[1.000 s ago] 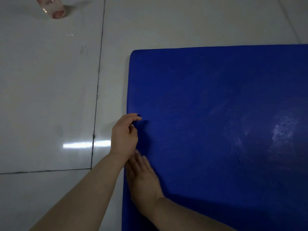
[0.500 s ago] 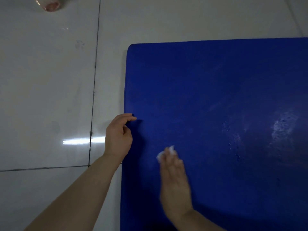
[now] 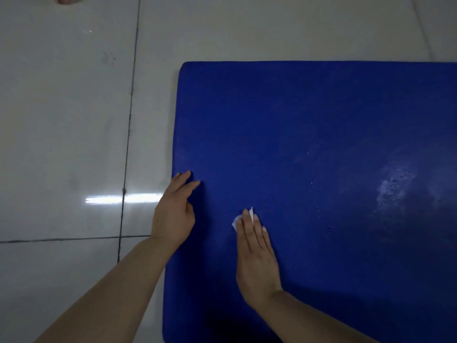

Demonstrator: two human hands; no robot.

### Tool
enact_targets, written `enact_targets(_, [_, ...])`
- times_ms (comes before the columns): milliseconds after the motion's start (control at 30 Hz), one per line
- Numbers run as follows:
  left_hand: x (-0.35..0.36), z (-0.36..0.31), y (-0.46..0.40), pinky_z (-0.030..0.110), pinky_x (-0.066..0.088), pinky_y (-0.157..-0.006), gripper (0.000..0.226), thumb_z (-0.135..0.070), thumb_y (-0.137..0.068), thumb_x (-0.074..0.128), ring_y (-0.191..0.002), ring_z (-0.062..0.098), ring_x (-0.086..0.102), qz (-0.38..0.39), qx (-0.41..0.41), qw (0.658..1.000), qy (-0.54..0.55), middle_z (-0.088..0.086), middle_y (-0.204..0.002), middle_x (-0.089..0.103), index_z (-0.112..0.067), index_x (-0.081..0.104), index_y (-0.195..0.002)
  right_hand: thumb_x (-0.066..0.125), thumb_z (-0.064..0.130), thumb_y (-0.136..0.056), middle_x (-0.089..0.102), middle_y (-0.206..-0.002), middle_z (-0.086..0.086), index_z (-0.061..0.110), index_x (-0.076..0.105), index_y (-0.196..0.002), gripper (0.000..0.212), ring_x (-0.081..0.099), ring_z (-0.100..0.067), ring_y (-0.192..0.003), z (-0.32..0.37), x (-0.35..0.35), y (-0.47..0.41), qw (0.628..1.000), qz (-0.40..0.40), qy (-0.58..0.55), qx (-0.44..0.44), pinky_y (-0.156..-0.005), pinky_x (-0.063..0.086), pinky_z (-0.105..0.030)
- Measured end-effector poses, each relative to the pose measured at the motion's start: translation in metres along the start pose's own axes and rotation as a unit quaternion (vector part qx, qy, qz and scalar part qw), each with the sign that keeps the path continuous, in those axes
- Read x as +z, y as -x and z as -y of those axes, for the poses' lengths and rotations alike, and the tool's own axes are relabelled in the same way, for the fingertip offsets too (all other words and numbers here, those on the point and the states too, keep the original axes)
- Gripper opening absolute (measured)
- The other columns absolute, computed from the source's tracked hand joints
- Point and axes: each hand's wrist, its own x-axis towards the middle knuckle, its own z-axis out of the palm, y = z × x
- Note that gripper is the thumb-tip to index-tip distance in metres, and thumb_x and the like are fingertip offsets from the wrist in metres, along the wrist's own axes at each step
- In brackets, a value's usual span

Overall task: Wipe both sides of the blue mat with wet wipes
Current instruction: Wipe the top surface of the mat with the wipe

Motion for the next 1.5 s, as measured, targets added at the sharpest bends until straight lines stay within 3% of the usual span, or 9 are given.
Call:
enact_targets(367, [-0.011, -0.026, 0.015, 0.028, 0.037, -0.107, 0.057, 0.006, -0.090, 0.046, -0.140, 0.018, 0.034, 0.048, -0.095, 0.990, -0.089, -0.001, -0.158, 0.024, -0.014, 0.044, -0.143, 0.069, -0.006, -0.049, 0.024, -0.153, -0.017, 0.000, 0.032, -0.143, 0.101, 0.013, -0.031, -0.142, -0.005, -0.008, -0.004, 0.995, 0.091, -0.036, -0.014, -0.111, 0.008, -0.037])
enact_targets(533, [-0.032, -0.056, 0.063, 0.036, 0.040, -0.106, 0.050, 0.002, -0.090, 0.047, -0.130, 0.024, 0.045, 0.046, -0.153, 0.984, -0.080, 0.006, -0.149, 0.040, -0.014, 0.052, -0.137, 0.038, 0.009, -0.094, -0.033, -0.150, -0.008, 0.007, -0.014, -0.148, 0.075, -0.027, -0.024, -0.141, -0.005, -0.036, -0.009, 0.988, 0.138, -0.057, -0.048, -0.112, -0.021, -0.029])
enact_targets(700, [-0.028, -0.051, 0.067, 0.031, 0.038, -0.106, 0.047, -0.004, -0.095, 0.044, -0.132, 0.022, 0.043, 0.065, -0.177, 0.979, -0.080, 0.004, -0.152, 0.035, -0.013, 0.047, -0.141, 0.031, 0.018, -0.100, -0.037, -0.146, -0.001, 0.010, -0.016, -0.149, 0.068, -0.030, -0.018, -0.139, -0.010, -0.052, -0.013, 0.976, 0.186, -0.083, -0.076, -0.114, -0.015, -0.029])
enact_targets(833, [-0.009, -0.032, 0.028, 0.036, 0.047, -0.090, 0.040, -0.005, -0.094, 0.046, -0.113, 0.026, 0.055, -0.053, -0.152, 0.984, -0.073, 0.006, -0.133, 0.054, -0.012, 0.058, -0.131, 0.042, 0.022, -0.097, -0.027, -0.151, 0.002, 0.017, 0.000, -0.152, 0.069, -0.021, -0.012, -0.141, -0.012, -0.036, -0.005, 0.992, 0.053, -0.097, -0.058, -0.116, -0.010, -0.026])
enact_targets(933, [-0.010, -0.018, 0.010, 0.034, 0.047, -0.080, 0.029, -0.007, -0.093, 0.050, -0.095, 0.029, 0.062, -0.148, -0.184, 0.971, -0.028, 0.009, -0.112, 0.065, -0.012, 0.068, -0.115, 0.072, 0.023, -0.076, 0.020, -0.156, -0.012, 0.006, 0.035, -0.143, 0.079, 0.011, -0.021, -0.144, -0.009, -0.010, -0.001, 0.995, -0.007, -0.053, -0.086, -0.114, 0.009, -0.035])
enact_targets(1133, [-0.023, 0.005, 0.014, 0.026, 0.046, -0.080, 0.023, -0.008, -0.096, 0.049, -0.092, 0.021, 0.062, -0.076, -0.206, 0.974, 0.058, 0.002, -0.103, 0.066, -0.012, 0.068, -0.108, 0.075, -0.011, -0.057, 0.037, -0.148, -0.015, 0.002, 0.043, -0.137, 0.088, 0.028, -0.026, -0.140, -0.004, 0.012, -0.001, 0.994, -0.090, -0.055, -0.038, -0.115, 0.022, -0.039])
enact_targets(1267, [-0.023, 0.014, 0.018, 0.046, 0.054, -0.090, 0.031, -0.001, -0.093, 0.048, -0.095, 0.032, 0.066, -0.071, -0.265, 0.948, 0.165, 0.009, -0.102, 0.070, -0.025, 0.067, -0.087, 0.072, -0.019, -0.055, 0.036, -0.148, -0.015, 0.002, 0.048, -0.135, 0.087, 0.028, -0.025, -0.138, 0.005, 0.025, 0.003, 0.987, -0.128, -0.097, -0.003, -0.115, 0.017, -0.036])
enact_targets(1400, [-0.027, 0.011, 0.016, 0.047, 0.055, -0.087, 0.031, 0.006, -0.092, 0.047, -0.091, 0.032, 0.066, -0.083, -0.309, 0.912, 0.256, 0.013, -0.100, 0.069, -0.016, 0.068, -0.087, 0.060, 0.009, -0.081, 0.032, -0.148, -0.025, -0.005, 0.029, -0.141, 0.069, 0.037, -0.030, -0.136, 0.077, 0.032, 0.006, 0.988, -0.042, -0.043, -0.144, -0.110, 0.034, -0.037])
enact_targets(1500, [-0.037, 0.001, 0.019, 0.029, 0.055, -0.075, 0.026, 0.010, -0.094, 0.043, -0.084, 0.022, 0.064, -0.060, -0.308, 0.899, 0.305, 0.010, -0.098, 0.066, -0.004, 0.064, -0.102, 0.037, 0.013, -0.097, 0.002, -0.157, -0.018, -0.003, 0.009, -0.148, 0.060, 0.003, -0.028, -0.145, 0.109, 0.031, 0.014, 0.945, 0.100, 0.005, -0.312, -0.119, 0.012, -0.041])
